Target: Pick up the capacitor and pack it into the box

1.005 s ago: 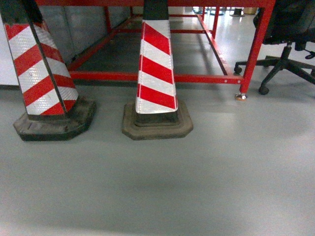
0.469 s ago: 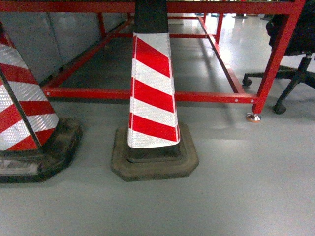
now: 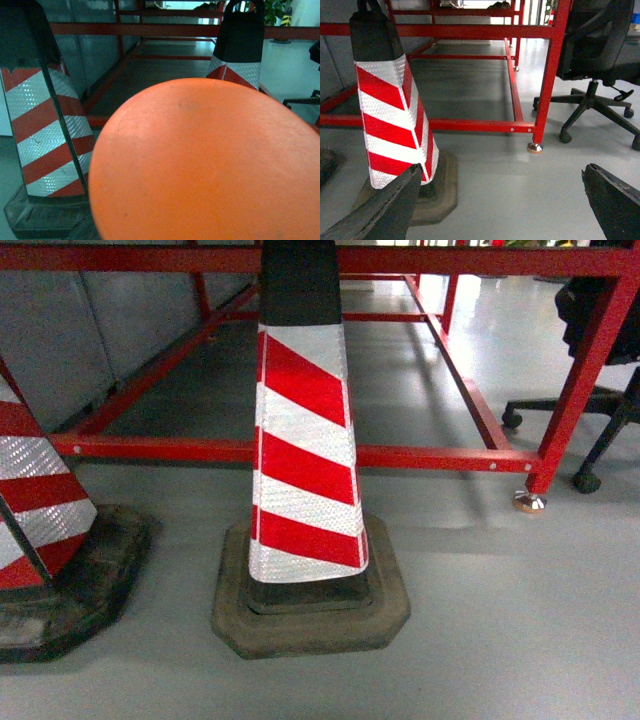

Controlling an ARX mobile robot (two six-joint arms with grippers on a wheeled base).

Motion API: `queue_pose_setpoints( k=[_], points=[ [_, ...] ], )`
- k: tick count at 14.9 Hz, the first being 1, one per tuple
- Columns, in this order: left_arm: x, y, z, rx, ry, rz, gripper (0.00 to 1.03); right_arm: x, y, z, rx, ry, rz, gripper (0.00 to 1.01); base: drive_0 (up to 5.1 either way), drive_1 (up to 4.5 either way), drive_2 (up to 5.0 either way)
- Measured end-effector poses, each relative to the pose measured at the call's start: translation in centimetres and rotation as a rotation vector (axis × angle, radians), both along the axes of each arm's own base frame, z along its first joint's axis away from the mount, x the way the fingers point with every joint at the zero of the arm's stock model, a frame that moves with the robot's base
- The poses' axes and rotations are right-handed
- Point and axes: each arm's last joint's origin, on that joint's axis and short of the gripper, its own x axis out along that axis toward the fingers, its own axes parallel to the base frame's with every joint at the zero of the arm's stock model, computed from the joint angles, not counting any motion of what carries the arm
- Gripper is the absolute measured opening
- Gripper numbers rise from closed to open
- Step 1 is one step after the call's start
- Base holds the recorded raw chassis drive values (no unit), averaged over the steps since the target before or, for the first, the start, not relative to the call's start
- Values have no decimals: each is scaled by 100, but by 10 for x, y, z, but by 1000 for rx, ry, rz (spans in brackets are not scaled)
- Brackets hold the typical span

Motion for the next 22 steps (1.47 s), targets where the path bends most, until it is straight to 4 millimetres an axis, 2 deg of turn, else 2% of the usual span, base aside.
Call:
queue_pose_setpoints(
  k=[22],
  points=[
    [0, 0, 0, -3, 0, 1, 44, 0, 0, 0, -1, -1, 1, 98, 0, 0, 0]
  ],
)
